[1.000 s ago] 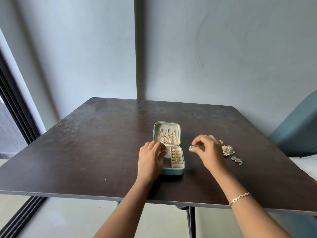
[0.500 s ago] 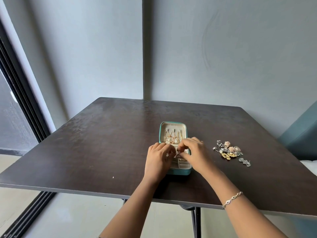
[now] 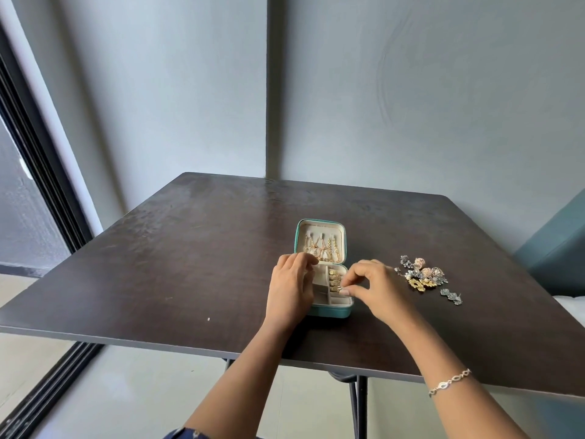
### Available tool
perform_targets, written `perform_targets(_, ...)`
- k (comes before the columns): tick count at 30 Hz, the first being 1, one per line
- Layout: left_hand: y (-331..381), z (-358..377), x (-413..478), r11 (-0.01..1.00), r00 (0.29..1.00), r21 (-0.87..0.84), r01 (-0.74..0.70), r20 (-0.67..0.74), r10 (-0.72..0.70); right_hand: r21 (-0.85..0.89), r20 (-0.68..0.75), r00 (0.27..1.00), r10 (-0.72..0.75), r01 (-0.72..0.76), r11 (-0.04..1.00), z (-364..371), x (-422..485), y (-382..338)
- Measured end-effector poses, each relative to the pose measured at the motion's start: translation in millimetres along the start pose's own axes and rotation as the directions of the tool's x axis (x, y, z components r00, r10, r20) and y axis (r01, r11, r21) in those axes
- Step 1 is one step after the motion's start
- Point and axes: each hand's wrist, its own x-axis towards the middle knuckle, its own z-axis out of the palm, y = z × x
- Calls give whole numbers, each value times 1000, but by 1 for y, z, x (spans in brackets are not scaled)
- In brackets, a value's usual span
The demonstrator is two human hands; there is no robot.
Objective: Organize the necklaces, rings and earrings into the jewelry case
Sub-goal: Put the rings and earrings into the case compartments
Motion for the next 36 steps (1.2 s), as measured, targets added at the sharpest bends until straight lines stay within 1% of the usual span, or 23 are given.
perform_targets(2,0,-1,-1,1000,1000,5,1,-6,-1,-77,9,1000,-12,12,997,2,-3,-2)
perform_targets(3,0,-1,-1,1000,1000,4,2,-5,-2,-87,14,1000,-14,15,996,3,-4,-2)
perform_targets(9,1,-2,-1,1000,1000,-3,11,-8,-11,-72,92,996,2,4,997,6,-3,-3)
perform_targets(15,1,-1,0,1000,1000,-2,26,7,-26,-36,61,998,-12,15,999,6,-3,2)
perform_targets(19,1,-2,0,999,999,-9,34,19,-34,-34,72,997,-33,36,999,12,-2,7)
perform_targets(21,0,-2,-1,999,999,-7,32,21,-32,-2,23,999,-39,39,999,11,-2,12)
perform_targets(23,0,-1,-1,999,999,-7,40,27,-40,-11,-134,991,-13,11,1000,7,-4,24)
perform_targets(24,0,-1,-1,999,999,-7,43,27,-43,-64,-216,976,13,-27,998,4,-4,34)
perform_targets(25,0,-1,-1,999,999,-6,44,25,-44,-149,-261,964,58,-99,984,1,-3,44)
perform_targets(26,0,-1,-1,999,999,-5,43,25,-43,-258,-245,960,135,-199,946,-2,-3,55)
perform_targets(27,0,-1,-1,999,999,-4,42,25,-42,-359,-176,952,250,-298,884,-5,-5,64)
perform_targets(28,0,-1,-1,999,999,-3,44,24,-44,-442,-98,923,372,-376,815,-8,-8,71)
perform_targets(29,0,-1,-1,999,999,-2,47,24,-47,-487,-39,888,458,-417,767,-9,-10,77)
perform_targets(30,-1,-1,-1,999,999,-1,49,23,-49,-505,10,864,503,-430,748,-8,-12,80)
perform_targets(31,-1,-1,-1,999,999,2,47,21,-47,-505,44,857,513,-424,752,-7,-13,81)
perform_targets(36,0,-1,-1,999,998,9,50,28,-51,-509,131,904,407,-291,810,6,-14,69)
